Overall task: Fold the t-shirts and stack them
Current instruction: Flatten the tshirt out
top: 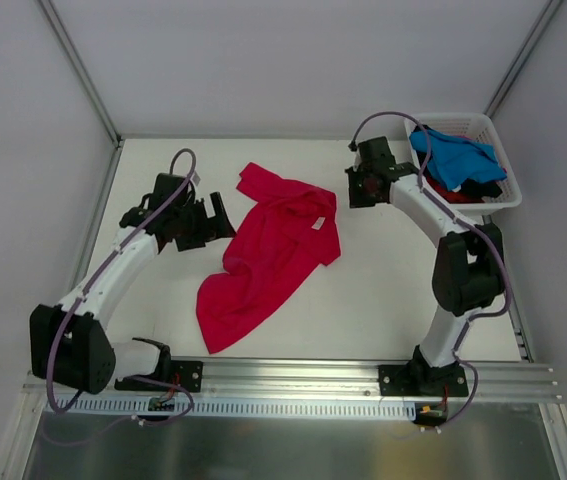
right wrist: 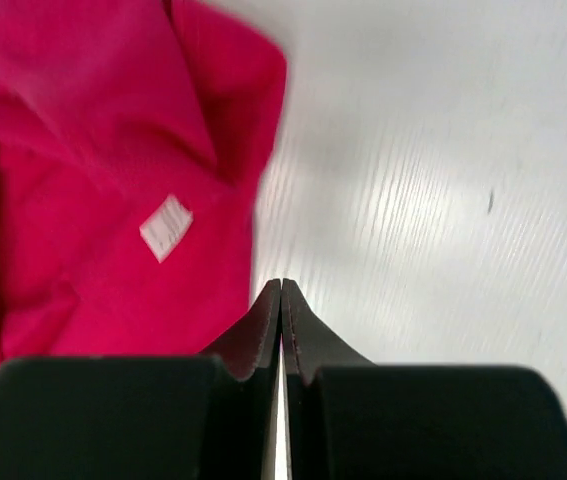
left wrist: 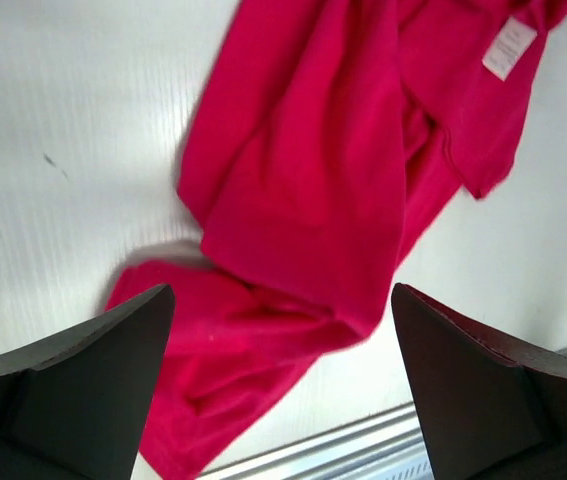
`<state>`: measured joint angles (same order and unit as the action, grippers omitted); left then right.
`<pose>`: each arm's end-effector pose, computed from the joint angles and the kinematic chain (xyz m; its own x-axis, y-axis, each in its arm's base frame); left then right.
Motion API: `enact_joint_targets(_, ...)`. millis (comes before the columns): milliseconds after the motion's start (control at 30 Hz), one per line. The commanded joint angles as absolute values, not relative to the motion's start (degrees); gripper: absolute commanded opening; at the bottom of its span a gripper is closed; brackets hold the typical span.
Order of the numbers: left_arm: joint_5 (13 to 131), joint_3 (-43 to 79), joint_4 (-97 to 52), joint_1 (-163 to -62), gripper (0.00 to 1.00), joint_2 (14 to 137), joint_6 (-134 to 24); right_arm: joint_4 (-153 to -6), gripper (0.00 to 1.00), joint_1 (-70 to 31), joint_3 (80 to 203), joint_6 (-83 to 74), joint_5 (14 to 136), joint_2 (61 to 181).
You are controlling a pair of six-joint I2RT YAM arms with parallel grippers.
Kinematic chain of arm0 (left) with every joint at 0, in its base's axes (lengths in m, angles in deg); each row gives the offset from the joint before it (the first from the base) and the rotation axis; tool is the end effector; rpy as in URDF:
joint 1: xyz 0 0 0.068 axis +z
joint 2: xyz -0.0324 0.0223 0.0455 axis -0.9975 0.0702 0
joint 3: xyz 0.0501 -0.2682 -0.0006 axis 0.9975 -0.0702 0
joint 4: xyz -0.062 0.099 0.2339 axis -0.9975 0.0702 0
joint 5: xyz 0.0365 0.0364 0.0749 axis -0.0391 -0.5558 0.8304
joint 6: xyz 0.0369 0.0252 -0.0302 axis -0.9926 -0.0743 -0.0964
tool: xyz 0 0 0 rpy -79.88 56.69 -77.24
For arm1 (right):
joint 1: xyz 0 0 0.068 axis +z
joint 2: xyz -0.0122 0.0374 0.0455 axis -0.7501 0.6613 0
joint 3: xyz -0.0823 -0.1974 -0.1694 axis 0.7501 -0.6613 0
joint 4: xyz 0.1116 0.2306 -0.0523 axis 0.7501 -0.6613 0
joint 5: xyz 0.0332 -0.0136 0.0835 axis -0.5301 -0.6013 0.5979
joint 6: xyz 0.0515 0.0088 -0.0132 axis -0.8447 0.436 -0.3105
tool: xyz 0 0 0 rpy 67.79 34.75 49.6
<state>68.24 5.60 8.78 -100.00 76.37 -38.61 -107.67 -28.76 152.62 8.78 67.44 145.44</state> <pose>0.2749 -0.0761 0.2800 -0.7893 -0.2726 -0.5501 0.0094 0.8906 -0.4547 0.3917 0.1414 0.2665 -0.6460 -0.3562 -0.6751 -0.4196 0.9045 -0.0757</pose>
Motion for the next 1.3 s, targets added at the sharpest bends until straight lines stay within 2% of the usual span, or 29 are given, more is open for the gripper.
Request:
enact_joint_targets(0, 65.88, -0.49, 11.34, -102.31, 0.92, 70.8, -35.33, -107.85, 0.06, -27.16, 145.66, 8.97, 69.99, 138.38)
enact_joint_targets(67, 66.32, -1.3, 11.34, -105.83, 0.93, 69.65, -35.77, -104.16, 0.31, -25.15, 142.92, 11.43, 73.61, 135.3)
enact_joint_targets(100, 66.06, -1.48, 11.34, -106.88, 0.92, 69.82, -35.86, -103.97, 0.61, -22.17, 143.87, 12.92, 73.02, 135.38)
enact_joint_targets(167, 66.67, -0.78, 11.34, -110.4, 0.92, 70.87, -35.51, -105.72, 0.84, -19.43, 151.15, 18.46, 70.13, 139.39)
enact_joint_targets(200, 67.8, -0.34, 11.34, -111.89, 0.92, 71.4, -35.16, -106.51, 0.89, -17.68, 154.31, 19.35, 69.33, 141.68)
enact_joint_targets(300, 73.69, 0.01, 11.69, -114.63, 0.89, 75.61, -33.76, -110.73, 0.91, -16.17, 168.37, 20.23, 67.57, 152.81)
enact_joint_targets(367, 77.46, -0.07, 11.78, -114.63, 0.78, 78.86, -32.79, -113.02, 0.91, -15.64, 176.87, 20.41, 61.88, 158.03)
enact_joint_targets(467, 82.64, 0.1, 11.6, -114.63, 0.56, 83.43, -30.67, -116.09, 0.92, -15.55, 182.89, 21.02, 59.48, 166.65)
enact_joint_targets(533, 82.41, 1.24, 11.6, -114.45, 0.5, 85.98, -31.11, -117.85, 0.91, -15.64, 185.27, 21.99, 58.42, 170.77)
enact_joint_targets(600, 82.4, 1.42, 11.51, -114.45, 0.3, 86.61, -30.59, -118.03, 0.88, -15.73, 183.71, 22.6, 57.81, 171.85)
enact_joint_targets(667, 83.1, 0.72, 11.51, -113.49, 0.0, 86.26, -29.88, -117.77, 0.8, -15.9, 181.86, 22.61, 58.5, 171.85)
enact_joint_targets(767, 82.67, -1.91, 11.51, -108.41, 0.0, 82.4, -29.53, -116.72, 0.41, -16.6, 177.91, 21.82, 58.77, 170.02)
enact_joint_targets(800, 82.58, -2.53, 11.6, -106.48, 0.0, 81.0, -30.57, -116.28, 0.17, -17.13, 176.59, 21.64, 58.77, 169.14)
enact_joint_targets(833, 81.8, -3.32, 11.6, -104.28, 0.0, 78.29, -31.37, -115.49, 0.05, -17.31, 173.79, 20.86, 58.16, 168.17)
enact_joint_targets(867, 81.53, -3.41, 11.78, -100.34, 0.0, 76.87, -32.51, -115.31, 0.0, -17.66, 172.11, 20.24, 56.85, 165.47)
enact_joint_targets(933, 81.44, -1.93, 12.3, -97.33, 0.0, 74.14, -36.02, -114.44, 0.0, -18.45, 167.55, 19.1, 55.96, 161.16)
enact_joint_targets(1100, 80.21, 0.98, 14.94, -94.5, 0.0, 74.56, -40.34, -110.22, 0.0, -18.54, 143.13, 9.09, 57.71, 142.53)
enact_joint_targets(1133, 78.47, 0.37, 15.2, -94.5, 0.0, 75.18, -40.25, -109.25, 0.0, -18.45, 139.61, 7.16, 58.5, 136.67)
enact_joint_targets(1267, 76.0, -3.23, 16.34, -94.41, 0.0, 75.18, -38.94, -110.03, 0.01, -16.61, 125.8, -0.67, 60.97, 127.48)
